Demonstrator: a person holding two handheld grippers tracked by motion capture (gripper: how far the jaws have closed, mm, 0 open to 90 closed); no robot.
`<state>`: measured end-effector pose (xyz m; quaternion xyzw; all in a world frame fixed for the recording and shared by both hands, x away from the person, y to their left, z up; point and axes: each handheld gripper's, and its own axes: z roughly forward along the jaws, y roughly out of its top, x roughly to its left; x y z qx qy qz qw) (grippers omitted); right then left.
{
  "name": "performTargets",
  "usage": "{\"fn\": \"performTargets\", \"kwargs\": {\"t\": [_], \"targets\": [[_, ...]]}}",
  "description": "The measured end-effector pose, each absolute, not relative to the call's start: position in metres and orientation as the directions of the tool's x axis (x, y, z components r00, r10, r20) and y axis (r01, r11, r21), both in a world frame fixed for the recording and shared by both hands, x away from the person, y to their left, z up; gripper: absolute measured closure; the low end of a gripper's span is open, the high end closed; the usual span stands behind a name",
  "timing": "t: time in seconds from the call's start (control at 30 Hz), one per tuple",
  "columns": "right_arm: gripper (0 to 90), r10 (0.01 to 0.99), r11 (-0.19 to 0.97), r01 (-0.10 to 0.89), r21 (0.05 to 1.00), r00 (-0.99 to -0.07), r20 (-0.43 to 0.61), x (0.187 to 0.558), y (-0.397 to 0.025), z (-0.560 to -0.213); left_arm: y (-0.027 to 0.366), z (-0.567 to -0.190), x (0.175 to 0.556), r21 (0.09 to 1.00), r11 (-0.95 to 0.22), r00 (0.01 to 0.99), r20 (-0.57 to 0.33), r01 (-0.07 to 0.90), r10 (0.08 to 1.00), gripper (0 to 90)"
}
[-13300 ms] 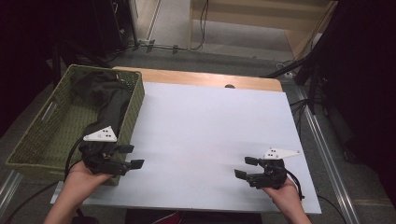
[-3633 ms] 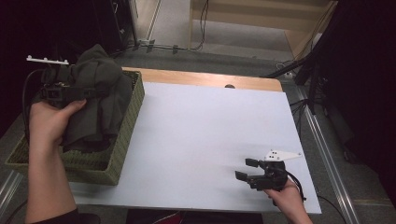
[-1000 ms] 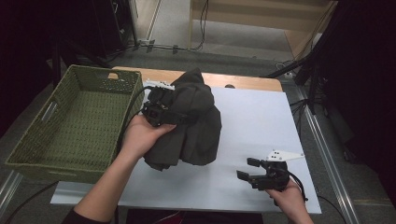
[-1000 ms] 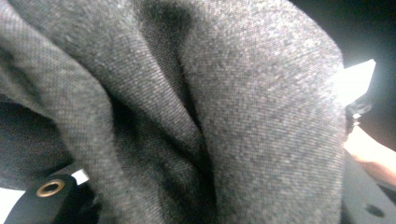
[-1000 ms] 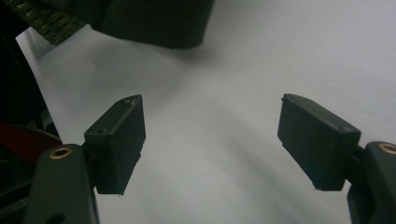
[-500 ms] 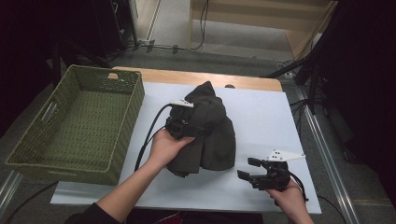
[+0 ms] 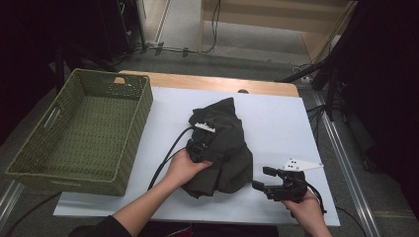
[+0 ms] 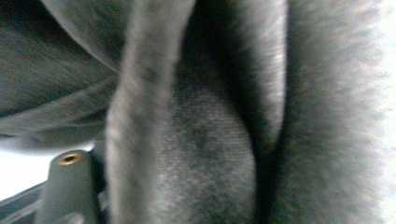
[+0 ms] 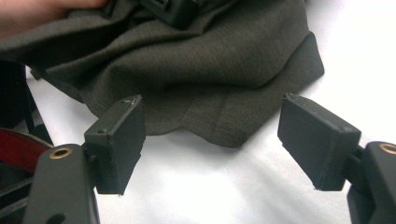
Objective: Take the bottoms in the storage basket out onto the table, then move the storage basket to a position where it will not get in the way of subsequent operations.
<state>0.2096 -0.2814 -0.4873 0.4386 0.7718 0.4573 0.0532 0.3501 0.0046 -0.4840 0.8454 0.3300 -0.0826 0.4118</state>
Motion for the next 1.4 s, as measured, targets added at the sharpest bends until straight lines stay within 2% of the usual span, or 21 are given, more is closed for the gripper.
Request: {"fn": "performTargets", "kwargs": {"t": [0.3,0.43,0.5,0.77,1.17,1.4], "targets": [[20.1,0.735,0.192,0.637,0.746,-0.597,0.321,0.211,-0.282,-0.486,0.025,-0.443,0.344,0.682,-0.459,0.812,-0.378,0.570,0.445,17.1],[19.3,0.735,0.175,0.641,0.748,-0.590,0.333,0.211,-0.282,-0.484,0.042,-0.433,0.346,0.691,-0.414,0.798,-0.430,0.592,0.422,17.4],[19.3,0.736,0.183,0.637,0.749,-0.593,0.325,0.211,-0.281,-0.484,0.051,-0.429,0.344,0.695,-0.428,0.808,-0.412,0.578,0.422,27.5],[20.1,0.736,0.189,0.650,0.736,-0.590,0.332,0.214,-0.275,-0.483,0.079,-0.411,0.333,0.723,-0.415,0.818,-0.376,0.553,0.435,28.2],[21.5,0.780,0.173,0.648,0.742,-0.550,0.299,0.222,-0.269,-0.479,0.114,-0.420,0.324,0.723,-0.397,0.787,-0.329,0.565,0.521,27.4],[23.0,0.778,0.176,0.635,0.752,-0.557,0.289,0.237,-0.260,-0.472,0.110,-0.440,0.322,0.711,-0.407,0.783,-0.331,0.574,0.527,27.4]]}}
